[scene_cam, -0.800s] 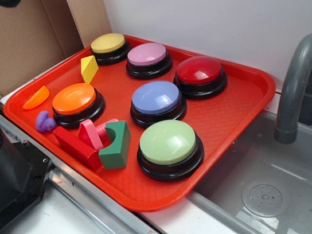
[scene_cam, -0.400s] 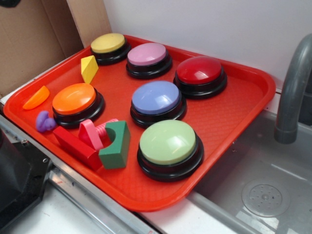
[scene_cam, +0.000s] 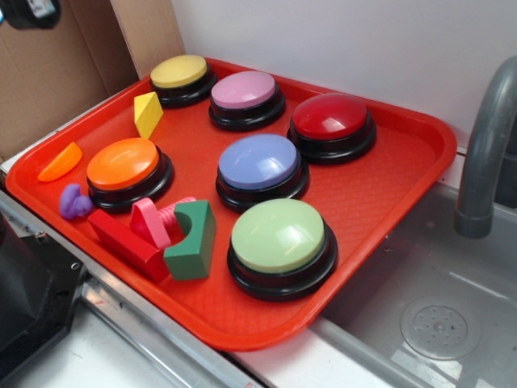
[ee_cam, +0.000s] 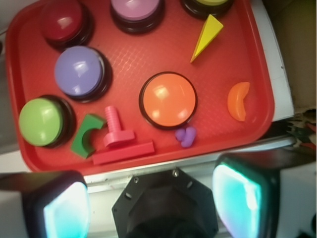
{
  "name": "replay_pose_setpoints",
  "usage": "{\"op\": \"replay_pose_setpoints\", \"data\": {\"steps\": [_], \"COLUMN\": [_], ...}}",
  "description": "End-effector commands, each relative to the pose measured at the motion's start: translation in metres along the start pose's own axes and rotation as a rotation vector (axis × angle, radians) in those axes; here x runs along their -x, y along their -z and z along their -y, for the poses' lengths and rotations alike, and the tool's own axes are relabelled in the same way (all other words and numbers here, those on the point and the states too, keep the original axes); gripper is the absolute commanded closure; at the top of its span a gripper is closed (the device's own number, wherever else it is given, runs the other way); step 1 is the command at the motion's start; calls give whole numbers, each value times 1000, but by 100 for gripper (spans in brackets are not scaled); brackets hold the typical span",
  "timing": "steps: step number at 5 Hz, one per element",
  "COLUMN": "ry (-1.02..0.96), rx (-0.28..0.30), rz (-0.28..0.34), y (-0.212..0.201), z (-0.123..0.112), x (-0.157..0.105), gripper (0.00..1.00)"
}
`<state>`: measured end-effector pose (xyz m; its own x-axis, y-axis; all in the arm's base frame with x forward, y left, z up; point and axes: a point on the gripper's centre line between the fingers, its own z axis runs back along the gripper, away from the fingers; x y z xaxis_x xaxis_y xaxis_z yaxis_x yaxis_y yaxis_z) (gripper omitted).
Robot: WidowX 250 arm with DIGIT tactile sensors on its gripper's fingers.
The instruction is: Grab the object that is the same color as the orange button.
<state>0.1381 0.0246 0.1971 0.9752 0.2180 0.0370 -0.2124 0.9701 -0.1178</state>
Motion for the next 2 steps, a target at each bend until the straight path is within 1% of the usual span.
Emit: {"op": "replay_pose_setpoints", "data": {"steps": [1, 2], "ry": [-263, -382], "rx": [-36, -77], "rz": [61, 118], "y": [36, 57], "z": [-65, -88], "x": [-31, -36], "gripper": [0, 0]}}
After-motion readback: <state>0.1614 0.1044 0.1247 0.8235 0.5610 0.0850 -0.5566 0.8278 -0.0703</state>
